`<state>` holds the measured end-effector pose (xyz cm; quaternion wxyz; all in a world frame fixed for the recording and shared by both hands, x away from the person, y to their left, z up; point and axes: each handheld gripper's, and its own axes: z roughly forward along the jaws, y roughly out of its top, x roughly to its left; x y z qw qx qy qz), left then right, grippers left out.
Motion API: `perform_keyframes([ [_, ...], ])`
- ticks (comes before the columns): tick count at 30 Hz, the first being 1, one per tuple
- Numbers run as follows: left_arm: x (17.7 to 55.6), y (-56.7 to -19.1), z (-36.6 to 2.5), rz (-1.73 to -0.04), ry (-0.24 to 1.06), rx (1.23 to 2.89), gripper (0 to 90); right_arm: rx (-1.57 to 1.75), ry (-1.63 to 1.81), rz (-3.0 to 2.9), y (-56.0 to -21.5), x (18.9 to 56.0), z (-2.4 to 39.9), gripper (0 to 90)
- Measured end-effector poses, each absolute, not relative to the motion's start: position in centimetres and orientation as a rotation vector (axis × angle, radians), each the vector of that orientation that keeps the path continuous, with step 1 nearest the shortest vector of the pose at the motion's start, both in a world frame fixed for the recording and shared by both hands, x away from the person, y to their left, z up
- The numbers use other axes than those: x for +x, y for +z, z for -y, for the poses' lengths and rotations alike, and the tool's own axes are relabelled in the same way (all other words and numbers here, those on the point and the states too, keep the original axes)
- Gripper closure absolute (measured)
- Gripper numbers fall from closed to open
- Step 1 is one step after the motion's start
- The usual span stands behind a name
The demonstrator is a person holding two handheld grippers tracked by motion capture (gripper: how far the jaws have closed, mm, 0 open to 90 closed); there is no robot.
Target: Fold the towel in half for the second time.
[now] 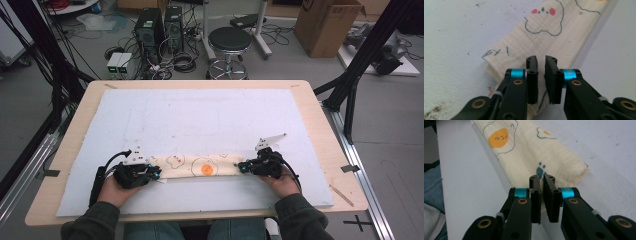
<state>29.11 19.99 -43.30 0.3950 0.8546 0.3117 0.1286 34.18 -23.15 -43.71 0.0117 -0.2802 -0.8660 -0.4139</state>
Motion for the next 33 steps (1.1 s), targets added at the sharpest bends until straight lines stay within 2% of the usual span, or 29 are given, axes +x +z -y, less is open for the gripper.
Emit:
perform_keyframes([
  [4, 28.8, -42.1, -20.1, -0.738, 0.365, 2.108, 69.6, -0.828, -1.349, 2.731, -42.4, 33.9, 22.7, 78.7],
  [8, 29.3, -41.0, -19.5, -0.695, 0.387, 2.077, 57.6, -0.76, -1.427, 2.783, -40.7, 34.3, 21.4, 70.4],
  [12, 30.1, -41.5, -18.9, -0.705, 0.387, 2.12, 50.4, -0.708, -1.419, 2.819, -40.6, 35.4, 19.5, 62.2],
  [20, 31.1, -43.1, -19.7, -0.76, 0.325, 2.184, 48.7, -0.656, -1.191, 2.913, -43.0, 36.2, 17.4, 51.1],
  [33, 31.0, -43.8, -20.6, -0.793, 0.293, 2.168, 45.2, -0.657, -1.237, 2.912, -43.7, 35.5, 19.5, 46.0],
])
